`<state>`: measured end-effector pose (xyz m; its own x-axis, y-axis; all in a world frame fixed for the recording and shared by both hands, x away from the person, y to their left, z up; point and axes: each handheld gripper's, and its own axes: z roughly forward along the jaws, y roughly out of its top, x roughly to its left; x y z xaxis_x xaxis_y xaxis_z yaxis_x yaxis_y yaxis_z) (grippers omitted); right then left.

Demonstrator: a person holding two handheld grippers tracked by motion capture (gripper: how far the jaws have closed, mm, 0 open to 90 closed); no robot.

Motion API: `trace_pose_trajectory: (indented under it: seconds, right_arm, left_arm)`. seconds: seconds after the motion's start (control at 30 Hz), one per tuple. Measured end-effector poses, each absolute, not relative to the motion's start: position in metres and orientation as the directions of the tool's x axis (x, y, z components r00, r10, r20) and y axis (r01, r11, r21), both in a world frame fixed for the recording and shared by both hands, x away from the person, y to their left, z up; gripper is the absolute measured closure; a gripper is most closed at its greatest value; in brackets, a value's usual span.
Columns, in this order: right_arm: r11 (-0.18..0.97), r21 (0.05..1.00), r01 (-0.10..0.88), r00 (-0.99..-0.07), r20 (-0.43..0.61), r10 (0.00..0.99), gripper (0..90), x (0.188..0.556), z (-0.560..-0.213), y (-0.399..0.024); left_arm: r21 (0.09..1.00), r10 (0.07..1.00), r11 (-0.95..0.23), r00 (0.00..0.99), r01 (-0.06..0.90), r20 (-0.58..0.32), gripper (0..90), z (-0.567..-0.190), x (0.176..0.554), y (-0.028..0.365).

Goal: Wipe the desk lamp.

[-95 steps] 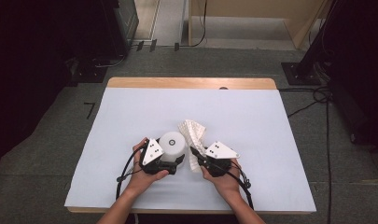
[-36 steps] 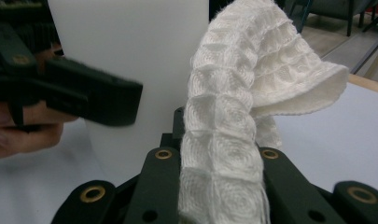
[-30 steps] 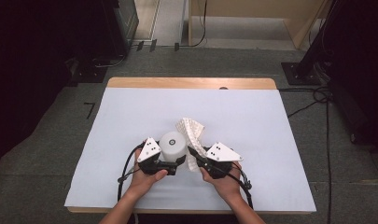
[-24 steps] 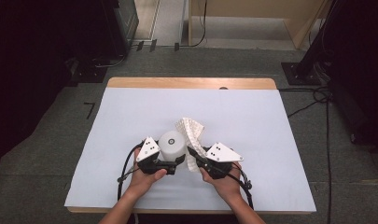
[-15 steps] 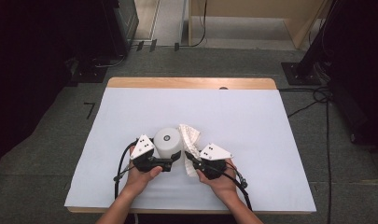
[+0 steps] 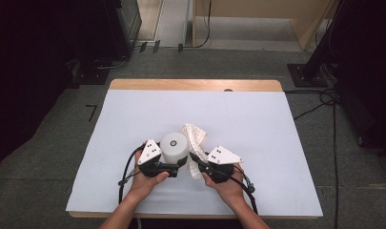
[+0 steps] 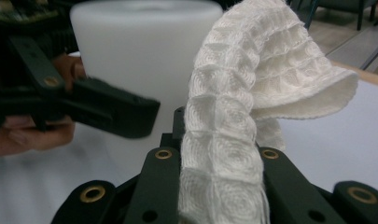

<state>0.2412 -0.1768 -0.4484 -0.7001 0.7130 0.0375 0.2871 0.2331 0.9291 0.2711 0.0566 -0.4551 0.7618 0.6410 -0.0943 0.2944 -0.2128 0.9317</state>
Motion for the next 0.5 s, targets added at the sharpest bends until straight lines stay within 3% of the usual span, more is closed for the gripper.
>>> trace_pose_trajectory:
  seconds: [0.17,0.5]
  right_arm:
    - [0.259,0.907,0.332,-0.692,0.048,0.720,78.8,0.248,-0.459,-0.176]
    - [0.237,0.905,0.354,-0.661,0.063,0.748,78.7,0.252,-0.462,-0.184]
  left_arm:
    - [0.948,0.645,-0.180,0.759,0.262,-0.088,8.5,-0.457,0.271,0.060]
    - [0.939,0.700,-0.239,0.714,0.247,-0.010,8.5,-0.469,0.275,0.056]
